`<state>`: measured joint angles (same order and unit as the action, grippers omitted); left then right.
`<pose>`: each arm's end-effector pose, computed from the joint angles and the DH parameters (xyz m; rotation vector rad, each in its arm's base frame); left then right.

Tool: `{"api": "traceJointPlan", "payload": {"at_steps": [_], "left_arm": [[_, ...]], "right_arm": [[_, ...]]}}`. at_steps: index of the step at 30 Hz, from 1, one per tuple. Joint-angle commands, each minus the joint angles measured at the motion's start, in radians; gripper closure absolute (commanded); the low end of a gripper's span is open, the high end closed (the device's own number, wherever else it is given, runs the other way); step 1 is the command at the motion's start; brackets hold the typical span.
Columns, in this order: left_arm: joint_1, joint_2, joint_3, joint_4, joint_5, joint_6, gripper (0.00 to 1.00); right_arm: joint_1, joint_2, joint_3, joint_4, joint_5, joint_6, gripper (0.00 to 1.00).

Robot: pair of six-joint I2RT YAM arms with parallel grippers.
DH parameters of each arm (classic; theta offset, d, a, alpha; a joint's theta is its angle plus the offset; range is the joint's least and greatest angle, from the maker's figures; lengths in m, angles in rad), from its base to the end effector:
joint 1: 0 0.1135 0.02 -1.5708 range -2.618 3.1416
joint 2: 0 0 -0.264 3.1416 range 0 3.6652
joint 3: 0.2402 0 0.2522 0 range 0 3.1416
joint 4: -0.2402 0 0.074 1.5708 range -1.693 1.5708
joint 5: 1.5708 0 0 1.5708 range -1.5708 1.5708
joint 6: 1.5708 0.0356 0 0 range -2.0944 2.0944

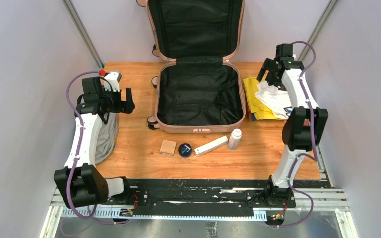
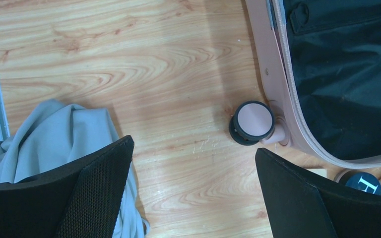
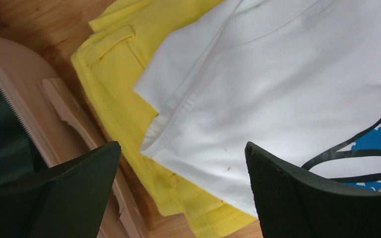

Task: Pack the luggage
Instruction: Pick up the clothes from the corner of the board.

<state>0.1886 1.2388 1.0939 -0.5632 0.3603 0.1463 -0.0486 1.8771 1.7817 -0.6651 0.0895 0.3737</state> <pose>0.2642 0.0376 0.3173 0.1396 2.2305 -0.2291 0.4278 -0.0240 0.3262 0.5316 2.2667 0.0587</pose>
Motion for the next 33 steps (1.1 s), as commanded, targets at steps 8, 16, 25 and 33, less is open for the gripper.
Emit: {"api": "traceJointPlan", "payload": {"at_steps": [8, 16, 25, 33], "left_arm": [[0.009, 0.031, 0.026, -0.012, 0.056, -0.037, 0.00], [0.009, 0.027, 0.026, -0.013, 0.075, -0.047, 0.00], [0.008, -0.014, 0.000, -0.015, 0.071, -0.037, 0.00], [0.009, -0.060, -0.016, -0.027, 0.020, -0.003, 0.00]], "right_arm": [[0.089, 0.242, 0.252, -0.170, 0.286, -0.069, 0.11], [0.090, 0.350, 0.309, -0.164, 0.351, -0.069, 0.22], [0.083, 0.399, 0.297, -0.154, 0.308, -0.057, 0.45], [0.056, 0.362, 0.260, -0.153, 0.199, -0.012, 0.83]]}}
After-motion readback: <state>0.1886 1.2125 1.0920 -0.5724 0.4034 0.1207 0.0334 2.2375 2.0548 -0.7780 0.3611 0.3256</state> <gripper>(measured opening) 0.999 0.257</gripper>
